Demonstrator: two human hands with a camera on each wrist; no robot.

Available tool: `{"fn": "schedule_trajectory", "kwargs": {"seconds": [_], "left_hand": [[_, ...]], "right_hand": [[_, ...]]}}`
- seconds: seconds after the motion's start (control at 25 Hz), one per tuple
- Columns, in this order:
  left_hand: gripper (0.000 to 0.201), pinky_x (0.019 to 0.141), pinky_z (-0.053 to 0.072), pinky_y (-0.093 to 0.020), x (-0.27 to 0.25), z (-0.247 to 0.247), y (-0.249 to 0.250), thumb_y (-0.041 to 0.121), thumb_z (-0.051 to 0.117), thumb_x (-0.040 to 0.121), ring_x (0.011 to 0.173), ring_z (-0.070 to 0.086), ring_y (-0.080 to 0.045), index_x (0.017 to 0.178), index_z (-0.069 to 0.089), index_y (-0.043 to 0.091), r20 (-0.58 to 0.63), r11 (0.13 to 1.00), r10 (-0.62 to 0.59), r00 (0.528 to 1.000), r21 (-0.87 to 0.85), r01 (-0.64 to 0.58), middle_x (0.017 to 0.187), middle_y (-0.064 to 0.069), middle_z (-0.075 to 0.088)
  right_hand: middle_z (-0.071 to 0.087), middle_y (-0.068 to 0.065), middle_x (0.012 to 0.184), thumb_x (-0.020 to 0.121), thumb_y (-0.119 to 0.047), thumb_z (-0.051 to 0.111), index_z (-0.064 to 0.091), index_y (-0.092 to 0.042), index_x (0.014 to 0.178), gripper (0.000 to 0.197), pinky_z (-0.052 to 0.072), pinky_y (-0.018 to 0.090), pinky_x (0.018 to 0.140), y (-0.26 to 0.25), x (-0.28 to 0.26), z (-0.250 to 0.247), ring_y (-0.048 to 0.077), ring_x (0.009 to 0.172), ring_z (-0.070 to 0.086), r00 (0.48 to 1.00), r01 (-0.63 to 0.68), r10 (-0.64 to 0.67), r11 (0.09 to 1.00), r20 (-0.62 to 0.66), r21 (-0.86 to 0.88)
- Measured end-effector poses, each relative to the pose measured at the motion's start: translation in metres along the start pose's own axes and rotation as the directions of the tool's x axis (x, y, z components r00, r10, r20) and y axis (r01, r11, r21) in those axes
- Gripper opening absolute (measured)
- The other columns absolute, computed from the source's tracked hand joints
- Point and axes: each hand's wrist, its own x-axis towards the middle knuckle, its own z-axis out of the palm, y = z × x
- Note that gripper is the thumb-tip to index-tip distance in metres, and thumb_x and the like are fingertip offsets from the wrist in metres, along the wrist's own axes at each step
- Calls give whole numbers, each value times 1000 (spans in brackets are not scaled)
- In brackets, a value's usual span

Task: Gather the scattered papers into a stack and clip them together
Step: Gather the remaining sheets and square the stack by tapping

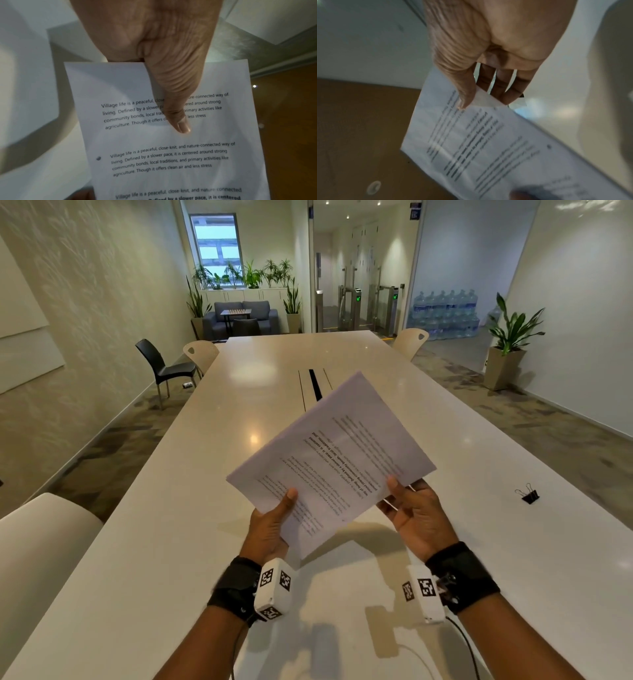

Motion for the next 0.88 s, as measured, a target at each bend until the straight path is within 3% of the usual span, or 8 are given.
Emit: {"fn": "schedule_trajectory", "kwargs": {"seconds": [0.08,0.16,0.28,0.36,0.52,0.64,0.76,0.88], "left_hand": [[45,111,51,-73,-2,8,-14,16,80,97,134,65,-49,141,70,16,-10,998,-15,1000,-64,15,141,-25,72],[49,115,44,-76,-6,18,-23,28,95,80,131,69,-48,127,80,24,-24,993,-38,999,-110,35,140,-23,74],[38,116,48,-69,-17,38,-31,12,74,99,120,78,-39,136,71,20,-16,961,-98,995,-261,91,135,-21,77],[32,114,50,-67,-23,42,-33,6,64,106,116,79,-37,134,70,20,-16,961,-100,995,-261,92,134,-20,78],[49,112,52,-68,-16,17,-18,21,86,87,131,68,-48,134,75,14,-64,989,-76,995,-134,67,139,-25,74],[38,102,65,-52,-10,-4,3,22,79,89,135,64,-53,125,75,10,-6,996,-20,1000,84,21,140,-26,73],[42,107,61,-58,-14,-1,23,26,78,97,131,69,-48,135,71,10,164,941,-36,986,338,-22,135,-16,78],[43,105,61,-59,-18,21,36,24,74,98,121,77,-38,139,70,14,288,905,-33,957,414,-93,133,-11,80]], "right_hand": [[70,15,143,96,-4,67,64,-19,142,48,54,52,110,9,-1,22,33,133,67,999,30,-30,999,15,44],[67,17,147,96,-1,69,58,-19,148,56,50,54,113,17,-1,38,35,137,64,996,87,-88,996,6,37],[71,14,143,97,1,71,59,-22,146,56,53,57,109,23,-1,50,35,131,69,989,143,-143,990,-46,-8],[74,13,139,97,3,72,61,-18,145,53,55,57,107,20,-2,51,36,128,71,984,160,-162,986,-78,-40],[77,13,131,90,0,76,69,-17,131,45,60,51,101,-1,-4,36,37,123,73,982,153,-165,980,-93,-127],[78,14,130,91,2,75,70,-16,129,43,64,46,95,-16,-5,16,36,118,76,985,159,-170,963,-35,-217],[80,14,125,90,1,77,70,-8,128,40,65,48,93,-26,-7,6,39,114,77,991,132,-132,930,25,-344],[82,11,119,89,4,79,74,-7,121,34,65,52,93,-24,-9,6,36,106,80,994,110,-87,888,73,-447]]}}
